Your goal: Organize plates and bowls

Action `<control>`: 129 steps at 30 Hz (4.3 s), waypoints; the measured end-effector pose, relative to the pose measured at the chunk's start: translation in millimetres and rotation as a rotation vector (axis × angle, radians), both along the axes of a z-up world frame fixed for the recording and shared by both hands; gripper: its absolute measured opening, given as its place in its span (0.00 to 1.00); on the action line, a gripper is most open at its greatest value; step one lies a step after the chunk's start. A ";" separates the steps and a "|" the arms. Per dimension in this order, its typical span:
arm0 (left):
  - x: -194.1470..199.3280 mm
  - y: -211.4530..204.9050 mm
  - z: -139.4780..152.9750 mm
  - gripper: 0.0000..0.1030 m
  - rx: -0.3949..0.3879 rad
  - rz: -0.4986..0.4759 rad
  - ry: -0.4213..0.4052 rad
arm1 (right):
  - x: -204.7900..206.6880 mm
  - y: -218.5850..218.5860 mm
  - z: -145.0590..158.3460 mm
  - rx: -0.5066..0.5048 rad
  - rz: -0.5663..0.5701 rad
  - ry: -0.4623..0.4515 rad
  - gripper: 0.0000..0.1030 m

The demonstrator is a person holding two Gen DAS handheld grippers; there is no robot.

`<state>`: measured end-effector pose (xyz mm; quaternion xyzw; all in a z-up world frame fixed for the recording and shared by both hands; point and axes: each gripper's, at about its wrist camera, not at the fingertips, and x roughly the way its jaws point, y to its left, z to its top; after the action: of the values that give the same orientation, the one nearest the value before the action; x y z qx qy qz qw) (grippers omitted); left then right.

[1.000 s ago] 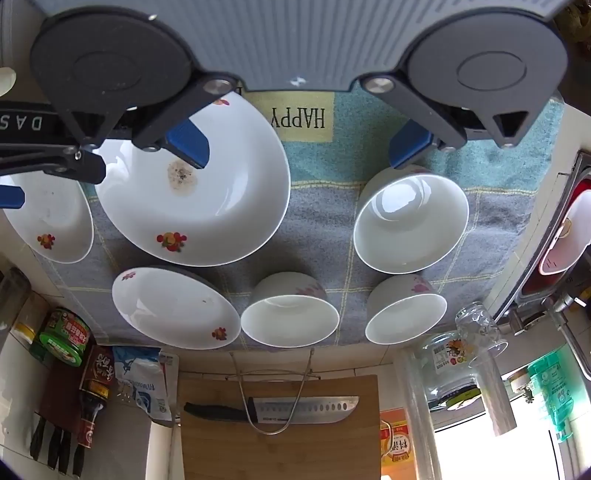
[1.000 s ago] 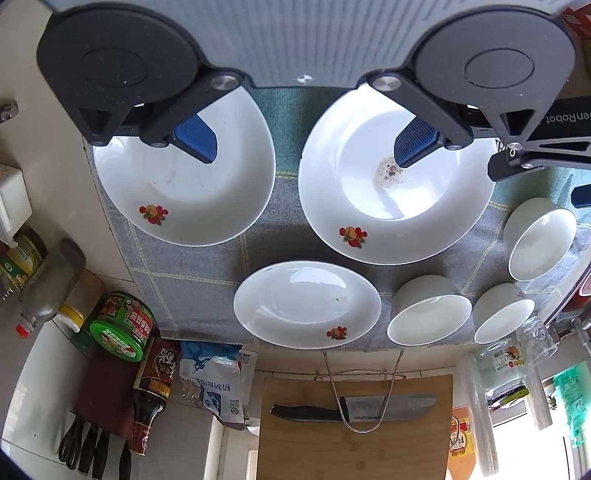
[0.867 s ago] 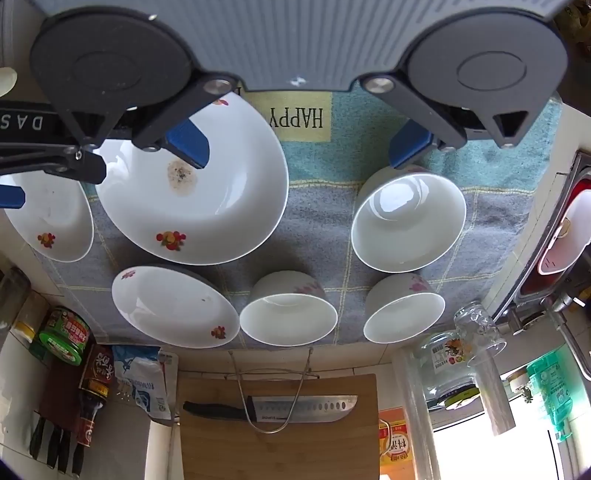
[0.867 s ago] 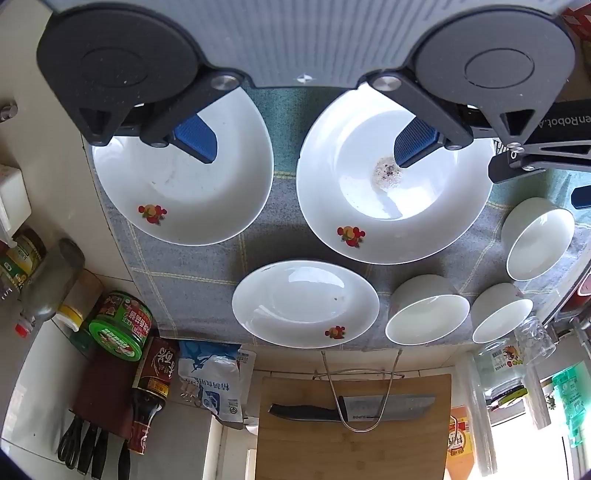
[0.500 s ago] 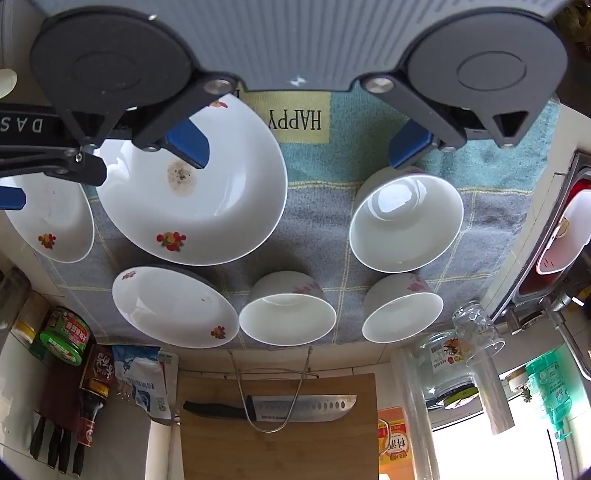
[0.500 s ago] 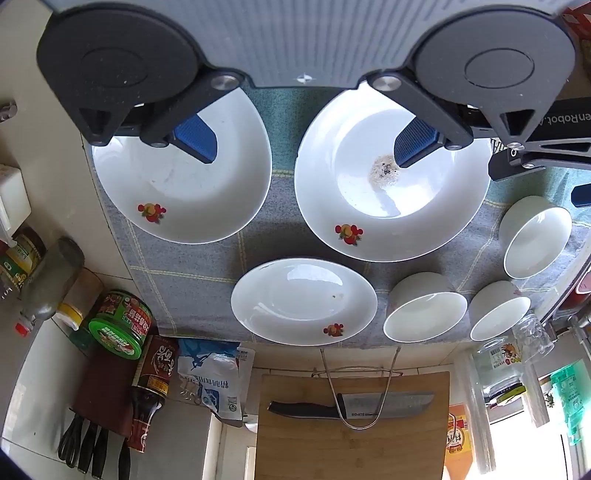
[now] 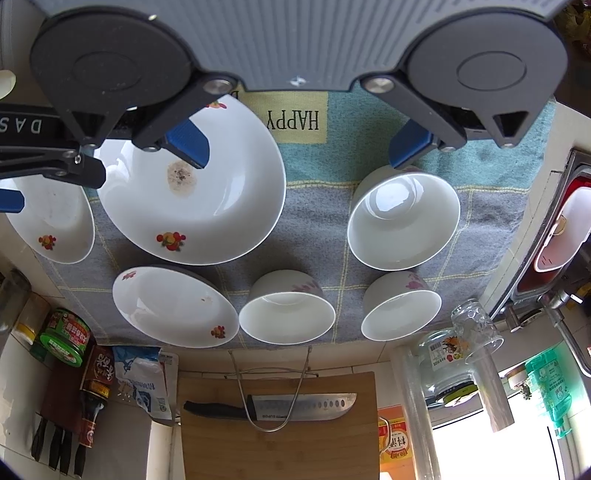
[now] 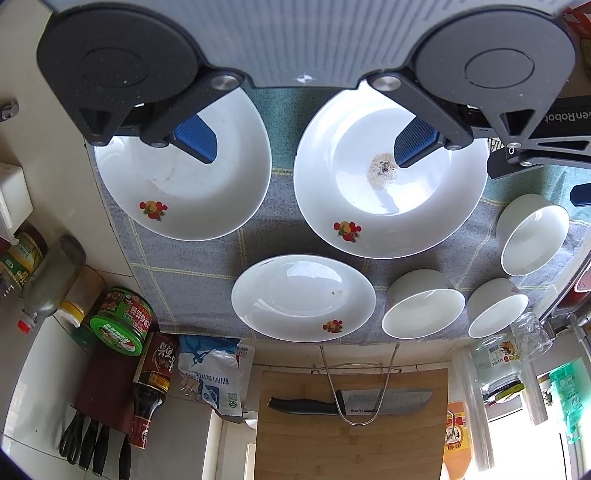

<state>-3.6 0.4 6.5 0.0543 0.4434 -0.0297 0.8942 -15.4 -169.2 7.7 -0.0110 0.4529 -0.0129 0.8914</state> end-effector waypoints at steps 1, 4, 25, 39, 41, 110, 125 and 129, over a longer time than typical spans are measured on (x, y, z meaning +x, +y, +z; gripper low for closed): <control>-0.1 0.1 0.1 0.99 0.000 0.001 0.000 | -0.2 0.3 0.3 -0.001 0.000 0.000 1.00; 0.4 0.7 0.7 0.99 -0.004 0.003 0.005 | -0.5 1.0 0.8 -0.002 0.001 0.000 1.00; 0.4 3.6 2.9 0.99 -0.006 0.017 0.007 | 0.9 3.1 0.9 -0.007 0.012 -0.001 1.00; 0.2 3.2 3.6 0.99 -0.005 0.019 0.006 | 0.3 2.5 0.0 -0.004 0.014 0.000 1.00; 0.3 3.3 3.4 0.99 -0.005 0.019 0.005 | 0.3 2.9 -0.1 -0.005 0.014 -0.001 1.00; 78.1 -69.9 5.9 0.99 -0.211 -0.543 -0.033 | -63.4 -106.2 -89.9 -0.041 -0.107 -0.050 1.00; 87.3 -178.0 -2.3 0.99 -0.148 -0.805 -0.020 | -54.1 -132.1 -99.1 -0.006 0.039 -0.128 1.00; 95.0 -197.9 -12.3 0.99 -0.141 -0.836 0.025 | -58.1 -135.1 -102.0 -0.004 0.050 -0.162 1.00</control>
<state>91.4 -197.5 -5.8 0.1680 0.3907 -0.4208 0.8013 -73.6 -304.3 -94.2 -0.0228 0.3789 0.0075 0.9251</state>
